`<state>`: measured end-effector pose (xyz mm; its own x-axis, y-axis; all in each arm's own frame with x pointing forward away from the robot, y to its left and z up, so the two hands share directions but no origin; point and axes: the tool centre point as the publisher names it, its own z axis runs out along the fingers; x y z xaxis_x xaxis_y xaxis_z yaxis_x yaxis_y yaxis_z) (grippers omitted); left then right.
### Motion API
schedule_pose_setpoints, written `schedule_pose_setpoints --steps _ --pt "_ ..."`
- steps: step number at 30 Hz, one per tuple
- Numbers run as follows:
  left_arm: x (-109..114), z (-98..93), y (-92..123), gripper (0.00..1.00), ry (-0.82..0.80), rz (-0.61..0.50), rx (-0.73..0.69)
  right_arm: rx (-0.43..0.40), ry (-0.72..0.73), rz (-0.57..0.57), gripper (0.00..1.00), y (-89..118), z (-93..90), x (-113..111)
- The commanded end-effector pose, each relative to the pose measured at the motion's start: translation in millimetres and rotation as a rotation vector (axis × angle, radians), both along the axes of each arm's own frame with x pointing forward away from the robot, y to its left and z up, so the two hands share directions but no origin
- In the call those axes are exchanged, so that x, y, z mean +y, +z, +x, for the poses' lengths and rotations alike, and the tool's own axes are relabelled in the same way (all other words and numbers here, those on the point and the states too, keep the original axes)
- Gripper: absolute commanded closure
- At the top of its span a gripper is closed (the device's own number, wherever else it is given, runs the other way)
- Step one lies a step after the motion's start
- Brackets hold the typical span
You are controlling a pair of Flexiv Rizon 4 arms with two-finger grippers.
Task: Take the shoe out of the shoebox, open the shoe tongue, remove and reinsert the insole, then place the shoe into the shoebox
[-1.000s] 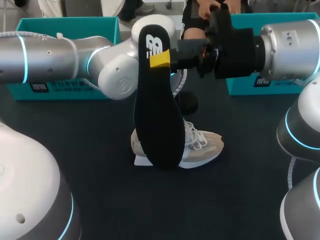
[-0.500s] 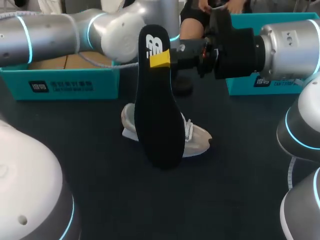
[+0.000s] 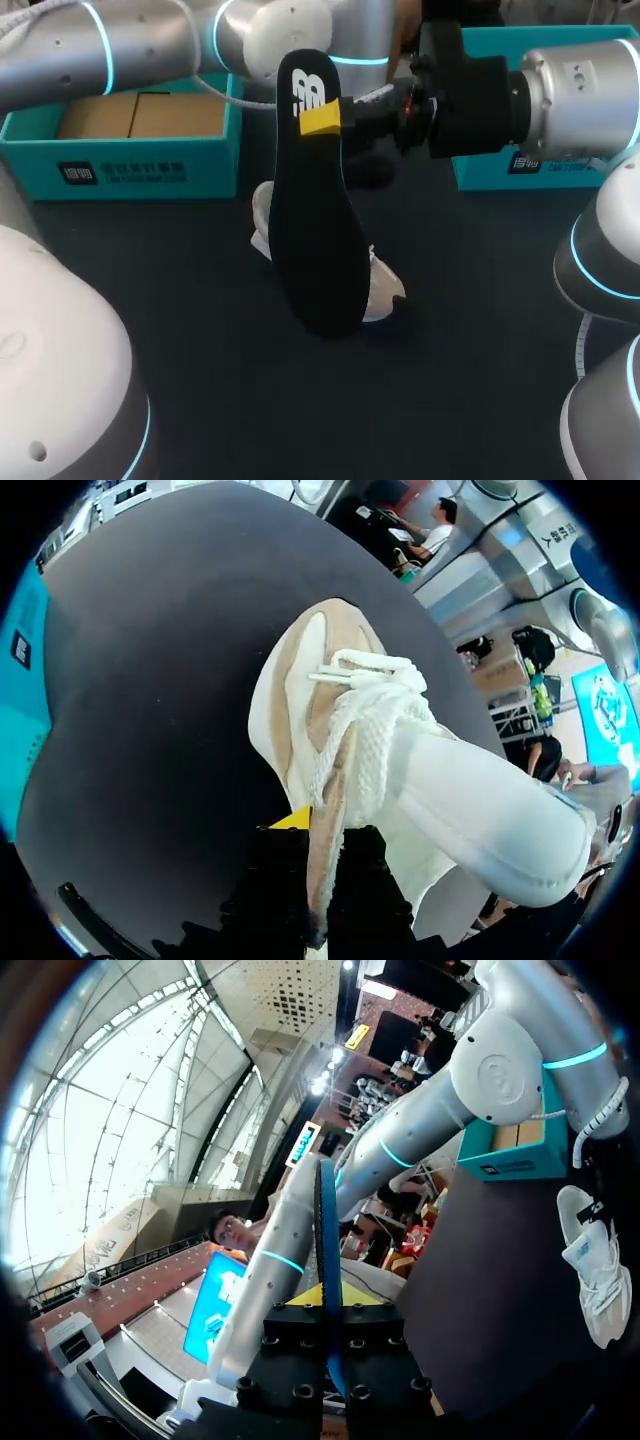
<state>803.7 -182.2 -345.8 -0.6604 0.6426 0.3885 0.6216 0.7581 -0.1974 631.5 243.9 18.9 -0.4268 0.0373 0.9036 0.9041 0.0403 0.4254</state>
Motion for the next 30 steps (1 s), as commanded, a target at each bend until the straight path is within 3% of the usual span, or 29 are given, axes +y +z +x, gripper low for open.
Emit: schedule_pose_setpoints --steps 1,8,14,24,30 --pt "-5 2.2 -3 1.00 -0.185 0.058 0.157 0.001 -0.002 -0.002 1.00 0 0.3 4" --pt "-14 15.2 -4 1.00 -0.400 0.068 0.226 0.001 -0.002 -0.002 1.00 0 0.3 4" --pt "-14 20.8 -4 1.00 -0.629 0.004 0.242 0.001 -0.002 -0.002 1.00 0 0.3 4" --pt "-20 13.6 -9 1.00 -0.620 -0.029 0.233 0.001 -0.002 -0.002 1.00 0 0.3 4" --pt "-23 4.6 -19 1.00 -0.487 -0.038 0.182 0.001 -0.002 -0.002 1.00 0 0.3 4"
